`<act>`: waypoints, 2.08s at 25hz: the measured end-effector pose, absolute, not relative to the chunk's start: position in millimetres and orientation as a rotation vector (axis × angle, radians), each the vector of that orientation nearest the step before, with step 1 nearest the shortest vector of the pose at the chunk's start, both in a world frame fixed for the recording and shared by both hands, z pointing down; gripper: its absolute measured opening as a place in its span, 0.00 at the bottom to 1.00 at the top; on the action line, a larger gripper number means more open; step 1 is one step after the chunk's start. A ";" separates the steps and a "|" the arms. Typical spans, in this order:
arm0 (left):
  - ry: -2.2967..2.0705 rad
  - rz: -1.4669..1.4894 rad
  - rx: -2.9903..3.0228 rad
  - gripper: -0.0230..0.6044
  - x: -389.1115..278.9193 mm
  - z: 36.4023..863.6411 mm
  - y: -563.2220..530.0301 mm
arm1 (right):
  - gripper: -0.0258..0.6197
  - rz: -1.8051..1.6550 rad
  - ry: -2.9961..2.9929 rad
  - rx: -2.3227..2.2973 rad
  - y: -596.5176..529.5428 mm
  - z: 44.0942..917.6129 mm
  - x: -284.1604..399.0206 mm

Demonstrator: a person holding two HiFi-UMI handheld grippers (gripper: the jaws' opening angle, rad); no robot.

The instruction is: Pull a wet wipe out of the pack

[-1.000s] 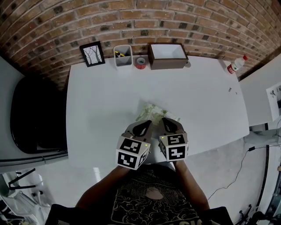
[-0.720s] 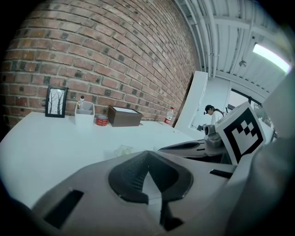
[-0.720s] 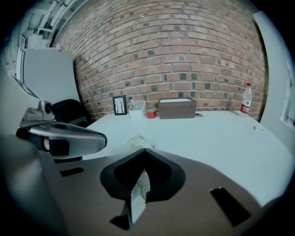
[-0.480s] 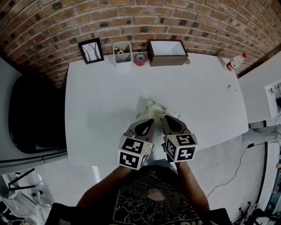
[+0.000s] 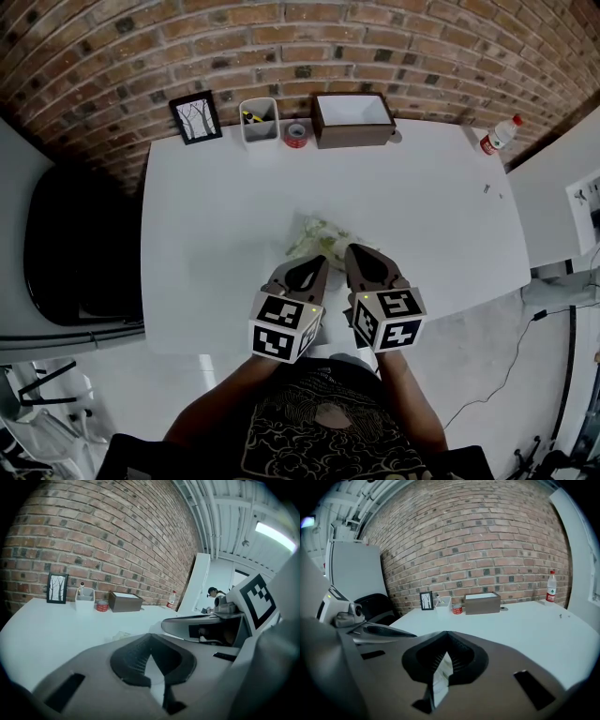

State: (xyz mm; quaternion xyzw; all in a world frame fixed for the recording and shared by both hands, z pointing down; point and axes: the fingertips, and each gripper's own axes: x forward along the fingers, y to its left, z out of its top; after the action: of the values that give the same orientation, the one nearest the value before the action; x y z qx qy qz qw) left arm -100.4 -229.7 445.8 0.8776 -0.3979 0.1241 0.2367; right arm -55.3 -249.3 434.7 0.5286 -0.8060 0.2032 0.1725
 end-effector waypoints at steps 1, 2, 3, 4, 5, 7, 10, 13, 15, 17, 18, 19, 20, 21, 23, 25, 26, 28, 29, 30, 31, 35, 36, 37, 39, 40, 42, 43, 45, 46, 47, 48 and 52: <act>-1.100 0.337 2.406 0.06 -99.0 444.2 -229.2 | 0.06 0.575 -2.297 1.498 -248.5 431.2 -54.3; -1.110 0.334 2.406 0.06 -97.6 442.7 -228.5 | 0.06 0.571 -2.305 1.496 -247.5 428.3 -53.3; -1.119 0.331 2.404 0.06 -96.2 441.4 -227.4 | 0.06 0.565 -2.313 1.492 -246.3 425.8 -52.2; -1.129 0.328 2.403 0.06 -94.7 440.1 -226.1 | 0.06 0.558 -2.321 1.487 -244.7 423.6 -50.9; -1.140 0.325 2.400 0.06 -93.1 438.6 -224.6 | 0.06 0.551 -2.331 1.482 -242.9 421.0 -49.5; -1.165 0.319 2.395 0.06 -89.9 436.0 -221.3 | 0.06 0.533 -2.355 1.472 -239.0 414.7 -46.0; -1.200 0.313 2.388 0.06 -85.0 433.5 -215.6 | 0.06 0.510 -2.390 1.456 -233.8 404.9 -40.9; -1.237 0.306 2.375 0.06 -81.9 431.9 -208.4 | 0.06 0.498 -2.420 1.433 -227.3 399.0 -37.3; -1.272 0.295 2.362 0.06 -81.0 429.4 -204.3 | 0.06 0.491 -2.443 1.411 -221.7 396.3 -36.2; -1.308 0.285 2.354 0.06 -79.1 425.9 -200.3 | 0.06 0.476 -2.458 1.389 -215.2 394.9 -33.3; -1.323 0.281 2.350 0.06 -77.4 424.1 -198.1 | 0.06 0.471 -2.464 1.379 -212.0 394.3 -31.6; -1.337 0.278 2.347 0.06 -75.4 422.5 -195.5 | 0.06 0.469 -2.469 1.371 -208.7 393.9 -29.6; -1.351 0.276 2.344 0.06 -73.4 421.0 -192.7 | 0.06 0.468 -2.474 1.364 -205.4 393.6 -27.5; -1.364 0.274 2.341 0.06 -71.5 419.6 -189.7 | 0.06 0.469 -2.478 1.357 -202.0 393.5 -25.5; -1.390 0.273 2.335 0.06 -67.7 417.5 -183.1 | 0.06 0.468 -2.486 1.344 -194.2 393.7 -21.8; -1.410 0.278 2.330 0.06 -63.1 416.5 -176.6 | 0.06 0.463 -2.492 1.329 -186.4 394.4 -18.2; -1.418 0.281 2.328 0.06 -60.6 416.4 -173.2 | 0.06 0.460 -2.496 1.321 -182.5 394.8 -16.4; -1.434 0.285 2.324 0.06 -55.7 415.7 -166.0 | 0.06 0.454 -2.503 1.305 -174.7 395.4 -12.9; -1.443 0.286 2.322 0.06 -53.6 415.0 -162.4 | 0.06 0.450 -2.505 1.295 -170.8 395.8 -11.4; -1.452 0.287 2.320 0.06 -51.8 414.4 -158.9 | 0.07 0.446 -2.507 1.286 -167.0 396.3 -10.0; -1.462 0.288 2.316 0.06 -50.3 413.9 -155.3 | 0.06 0.441 -2.509 1.276 -163.1 396.8 -8.9; -1.507 0.284 2.297 0.06 -45.9 411.2 -140.9 | 0.07 0.423 -2.529 1.242 -147.9 396.9 -5.3; -1.517 0.281 2.293 0.06 -44.4 410.4 -137.2 | 0.07 0.420 -2.534 1.234 -144.1 396.7 -4.2; -1.525 0.279 2.289 0.06 -42.7 409.6 -133.4 | 0.07 0.416 -2.537 1.227 -140.5 396.6 -3.1; -1.537 0.277 2.286 0.06 -39.0 408.4 -125.8 | 0.07 0.406 -2.543 1.213 -133.5 396.6 -1.1; -1.543 0.279 2.285 0.06 -37.2 408.3 -121.9 | 0.07 0.401 -2.545 1.205 -129.9 397.0 -0.3; -1.554 0.286 2.285 0.06 -34.1 408.6 -114.6 | 0.07 0.392 -2.546 1.190 -122.9 398.7 1.4; -1.560 0.288 2.285 0.06 -32.7 408.6 -111.5 | 0.06 0.386 -2.544 1.184 -119.8 399.6 2.7; -1.572 0.289 2.283 0.06 -30.1 407.8 -106.6 | 0.06 0.363 -2.539 1.178 -114.2 400.4 6.0; -1.578 0.286 2.281 0.06 -29.0 407.1 -104.4 | 0.06 0.352 -2.539 1.177 -111.6 400.2 7.4; -1.584 0.281 2.277 0.06 -28.2 406.3 -102.1 | 0.06 0.346 -2.542 1.176 -108.9 399.8 8.5; -1.590 0.272 2.271 0.06 -27.7 405.7 -99.7 | 0.06 0.343 -2.546 1.173 -106.2 399.5 9.2; -1.616 0.255 2.247 0.06 -28.4 405.4 -88.5 | 0.06 0.332 -2.558 1.165 -95.2 398.1 9.2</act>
State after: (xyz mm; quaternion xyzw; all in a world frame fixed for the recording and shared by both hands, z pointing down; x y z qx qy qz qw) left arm -28.4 -88.5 405.4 0.7951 -0.5720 0.0903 0.1801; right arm 9.2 -95.2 398.1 0.4066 -0.8929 0.1159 0.1550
